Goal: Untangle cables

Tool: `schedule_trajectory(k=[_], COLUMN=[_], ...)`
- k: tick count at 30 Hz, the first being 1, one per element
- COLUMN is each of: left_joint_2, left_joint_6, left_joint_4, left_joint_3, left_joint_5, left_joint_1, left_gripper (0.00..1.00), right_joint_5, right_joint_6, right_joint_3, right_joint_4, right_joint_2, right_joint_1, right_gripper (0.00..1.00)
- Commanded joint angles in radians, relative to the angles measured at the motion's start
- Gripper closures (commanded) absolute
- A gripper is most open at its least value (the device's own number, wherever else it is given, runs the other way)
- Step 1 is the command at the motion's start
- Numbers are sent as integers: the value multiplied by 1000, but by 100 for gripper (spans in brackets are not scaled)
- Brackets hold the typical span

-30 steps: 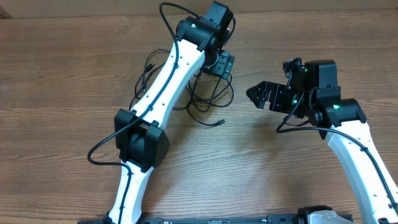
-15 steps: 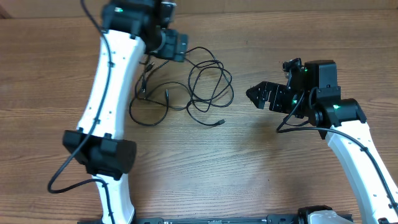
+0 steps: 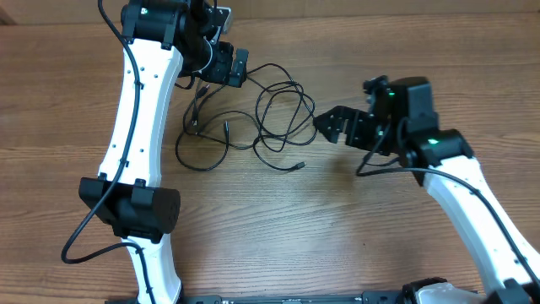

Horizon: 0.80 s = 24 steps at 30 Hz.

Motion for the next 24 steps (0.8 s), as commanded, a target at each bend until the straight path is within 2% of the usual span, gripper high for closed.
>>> schedule_trajectory(k=[1,9,14,17,18,21,24], left_joint_2=[-20,-20,-20,-20,-20,-20,-20], left_joint_6=[16,16,16,16,16,16,16], left_joint_4=[2,2,2,2,2,2,2], left_joint_3=[16,16,16,16,16,16,16], left_joint_5=[15,15,15,15,15,15,15], left_joint_1=[-2,-2,-2,-2,-2,-2,-2], left_gripper=[0,0,0,0,0,0,0], right_joint_5=[10,-5,22,55,72,123,122], right_joint_6=[77,142,154,160,177,230,233], right_joint_3=[13,13,13,13,13,13,13], right_joint_4=[88,310,388,428,431,445,473], right_joint_2=[101,235,283,317,326,347,368], right_joint_1=[47,135,174,197,200,206,206], right_gripper=[0,0,7,20,20,34,62])
